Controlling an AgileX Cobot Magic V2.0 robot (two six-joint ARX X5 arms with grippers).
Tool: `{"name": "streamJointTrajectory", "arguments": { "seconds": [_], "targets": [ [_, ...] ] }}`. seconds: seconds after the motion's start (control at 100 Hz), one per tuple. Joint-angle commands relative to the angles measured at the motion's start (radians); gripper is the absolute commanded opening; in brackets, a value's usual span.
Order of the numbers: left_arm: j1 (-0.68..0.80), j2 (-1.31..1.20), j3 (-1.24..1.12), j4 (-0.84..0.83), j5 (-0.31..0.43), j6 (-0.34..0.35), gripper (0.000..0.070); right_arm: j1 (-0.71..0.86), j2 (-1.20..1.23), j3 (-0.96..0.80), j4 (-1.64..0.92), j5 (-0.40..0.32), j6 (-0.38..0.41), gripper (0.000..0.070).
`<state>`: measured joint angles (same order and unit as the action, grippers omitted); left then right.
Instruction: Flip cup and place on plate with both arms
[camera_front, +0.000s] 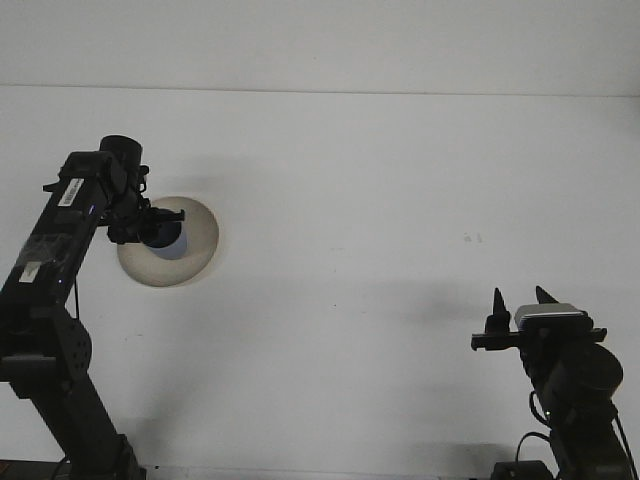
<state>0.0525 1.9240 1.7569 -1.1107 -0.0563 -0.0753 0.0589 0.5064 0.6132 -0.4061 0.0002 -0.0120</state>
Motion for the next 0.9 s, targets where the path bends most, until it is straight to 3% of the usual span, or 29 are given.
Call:
{"name": "streamJointTrajectory", "arguments": {
  "seconds": [0.0,0.06,0.17,0.23,0.38,0.89],
  "targets": [
    [0.002,0.024,0.018,-0.004,-0.003,0.008,0.0032,0.002,0.003,0.009,0.009,0.0,-0.01,0.0428],
    [0.003,0.026,0.018,0.0,-0.003,0.008,0.0124,0.003,0.003,0.009,0.009,0.0,-0.01,0.0428],
    [0.003,0.025,0.019,0.012,0.004,0.013,0.0392,0.003,0.003,0.009,0.009,0.0,-0.01,0.0428],
    [0.003,0.025,0.022,0.013,0.005,0.016,0.0473,0.002,0.003,0.009,0.009,0.0,-0.01,0.0428],
    [0.004,0.025,0.039,0.01,0.005,0.016,0.0515,0.002,0.003,0.009,0.009,0.0,-0.01,0.0428],
    [0.005,-0.216,0.092,-0.043,0.042,0.014,0.0514,0.002,0.003,0.009,0.008,0.0,-0.01,0.0428]
  ]
}}
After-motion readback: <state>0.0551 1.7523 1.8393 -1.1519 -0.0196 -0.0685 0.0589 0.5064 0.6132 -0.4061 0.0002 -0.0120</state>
